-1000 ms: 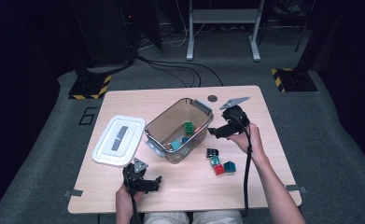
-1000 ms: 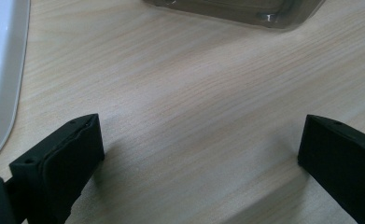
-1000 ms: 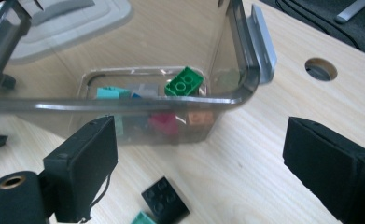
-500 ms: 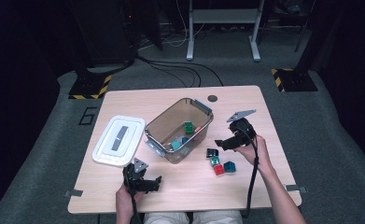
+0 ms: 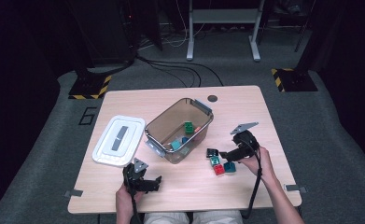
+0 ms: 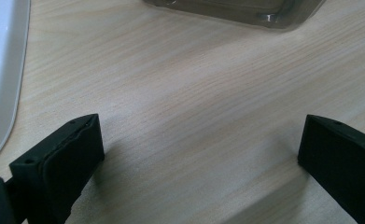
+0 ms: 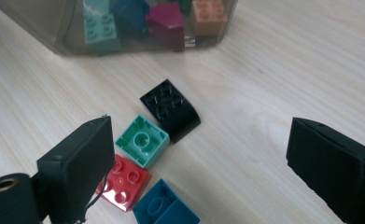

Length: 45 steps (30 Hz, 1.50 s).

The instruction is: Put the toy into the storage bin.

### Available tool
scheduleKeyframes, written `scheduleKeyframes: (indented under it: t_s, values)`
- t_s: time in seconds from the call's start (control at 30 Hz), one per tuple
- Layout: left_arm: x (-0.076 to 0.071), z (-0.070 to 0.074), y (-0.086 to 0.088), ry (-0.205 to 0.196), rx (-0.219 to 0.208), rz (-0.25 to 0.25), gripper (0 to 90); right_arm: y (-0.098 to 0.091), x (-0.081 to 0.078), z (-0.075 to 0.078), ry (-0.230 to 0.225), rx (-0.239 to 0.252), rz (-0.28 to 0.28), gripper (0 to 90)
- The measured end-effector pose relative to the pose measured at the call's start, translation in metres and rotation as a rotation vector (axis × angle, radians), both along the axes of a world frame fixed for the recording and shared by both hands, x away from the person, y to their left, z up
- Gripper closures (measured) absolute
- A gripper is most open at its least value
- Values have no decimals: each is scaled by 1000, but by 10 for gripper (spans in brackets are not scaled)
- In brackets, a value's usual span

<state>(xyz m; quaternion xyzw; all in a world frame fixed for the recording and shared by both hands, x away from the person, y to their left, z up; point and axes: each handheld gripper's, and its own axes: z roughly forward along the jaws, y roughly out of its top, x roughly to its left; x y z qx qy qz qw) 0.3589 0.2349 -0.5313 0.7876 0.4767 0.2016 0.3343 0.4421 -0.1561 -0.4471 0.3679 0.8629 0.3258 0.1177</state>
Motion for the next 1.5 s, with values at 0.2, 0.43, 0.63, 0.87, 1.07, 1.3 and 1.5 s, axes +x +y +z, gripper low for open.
scheduleKeyframes:
  t_s: [0.2, 0.43, 0.63, 0.87, 1.07, 1.3, 1.5]
  values:
    - [0, 0, 0, 0, 0, 0, 0, -3, -4, -11, 19, -14, 4, 82]
    - [0, 0, 0, 0, 1, -1, 1, -7, -14, -31, 46, -7, 7, 102]
    - [0, 0, 0, 0, 1, -1, 1, -12, -17, -43, 64, -13, 4, 122]
    - [0, 0, 0, 0, 0, -1, 1, -15, -20, -50, 76, -36, 6, 179]
    - [0, 0, 0, 0, 1, -1, 1, -14, -19, -54, 82, -43, 6, 274]
    - [0, 0, 0, 0, 1, 0, 1, -11, -18, -56, 75, -62, 16, 424]
    - [0, 0, 0, 0, 1, -1, 1, -10, -18, -56, 59, -59, 17, 569]
